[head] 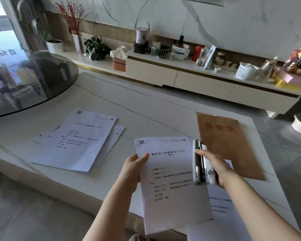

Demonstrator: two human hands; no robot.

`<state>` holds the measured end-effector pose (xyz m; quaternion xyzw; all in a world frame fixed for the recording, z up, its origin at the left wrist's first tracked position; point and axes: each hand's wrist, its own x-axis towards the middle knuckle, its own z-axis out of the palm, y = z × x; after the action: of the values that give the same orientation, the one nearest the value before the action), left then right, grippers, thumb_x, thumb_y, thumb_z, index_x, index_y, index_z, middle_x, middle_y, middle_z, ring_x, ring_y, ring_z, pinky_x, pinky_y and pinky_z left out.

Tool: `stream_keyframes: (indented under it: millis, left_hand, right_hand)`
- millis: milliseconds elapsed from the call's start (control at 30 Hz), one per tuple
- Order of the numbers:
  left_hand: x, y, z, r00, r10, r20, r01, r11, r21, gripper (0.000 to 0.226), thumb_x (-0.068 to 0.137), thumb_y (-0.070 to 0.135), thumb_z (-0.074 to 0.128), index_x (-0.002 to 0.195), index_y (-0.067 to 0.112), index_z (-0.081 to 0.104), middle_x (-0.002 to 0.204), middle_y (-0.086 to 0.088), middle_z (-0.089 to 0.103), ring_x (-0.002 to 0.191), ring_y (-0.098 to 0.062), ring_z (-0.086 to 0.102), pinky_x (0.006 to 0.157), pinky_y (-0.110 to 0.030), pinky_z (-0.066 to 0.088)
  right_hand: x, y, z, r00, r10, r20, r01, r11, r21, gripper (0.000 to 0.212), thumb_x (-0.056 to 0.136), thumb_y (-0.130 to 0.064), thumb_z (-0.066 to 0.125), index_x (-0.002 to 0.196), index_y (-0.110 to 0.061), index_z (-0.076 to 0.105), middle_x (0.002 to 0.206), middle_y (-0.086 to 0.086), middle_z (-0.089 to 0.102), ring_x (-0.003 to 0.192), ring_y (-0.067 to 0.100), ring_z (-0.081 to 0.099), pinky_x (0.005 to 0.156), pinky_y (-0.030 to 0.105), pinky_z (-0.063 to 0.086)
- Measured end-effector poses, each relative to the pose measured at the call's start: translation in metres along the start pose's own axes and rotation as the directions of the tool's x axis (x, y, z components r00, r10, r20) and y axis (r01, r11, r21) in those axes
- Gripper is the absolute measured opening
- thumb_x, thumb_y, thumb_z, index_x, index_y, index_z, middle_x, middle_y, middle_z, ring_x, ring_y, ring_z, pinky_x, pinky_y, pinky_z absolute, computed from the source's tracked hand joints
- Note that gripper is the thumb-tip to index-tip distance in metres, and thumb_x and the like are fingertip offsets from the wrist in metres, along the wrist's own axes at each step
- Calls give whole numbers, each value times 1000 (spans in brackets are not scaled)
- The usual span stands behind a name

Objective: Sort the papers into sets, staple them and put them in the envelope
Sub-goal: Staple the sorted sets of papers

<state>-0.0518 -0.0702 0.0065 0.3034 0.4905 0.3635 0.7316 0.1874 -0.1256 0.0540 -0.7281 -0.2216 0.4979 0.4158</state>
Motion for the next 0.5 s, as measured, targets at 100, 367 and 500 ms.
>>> stream_keyframes:
  millis: [100,367,500]
  left_hand:
    - [1,-19,16,999,-35,31,26,967,252,48,92,13,60,137,22,43,105,-12,67,88,-26,67,77,-41,57]
    - [-4,-61,67,979,-34,203,-44,928,370,71,91,0,57,147,31,27,108,-10,60,84,-22,66,70,-40,59]
    - [0,-85,85,984,-18,177,-82,837,541,67,87,2,62,145,22,35,112,2,55,97,-25,64,79,-43,57]
  right_hand:
    - [4,7,-22,992,-35,-119,45,995,87,71,56,-43,82,116,-10,61,105,17,68,88,33,68,66,42,57]
    - [-11,23,-72,960,-80,-270,87,996,14,14,84,-17,69,93,-14,59,82,7,64,69,19,60,55,25,44]
    - [-8,47,-86,955,-91,-282,18,968,-252,18,79,-26,73,91,-13,68,87,7,70,80,24,66,72,32,51]
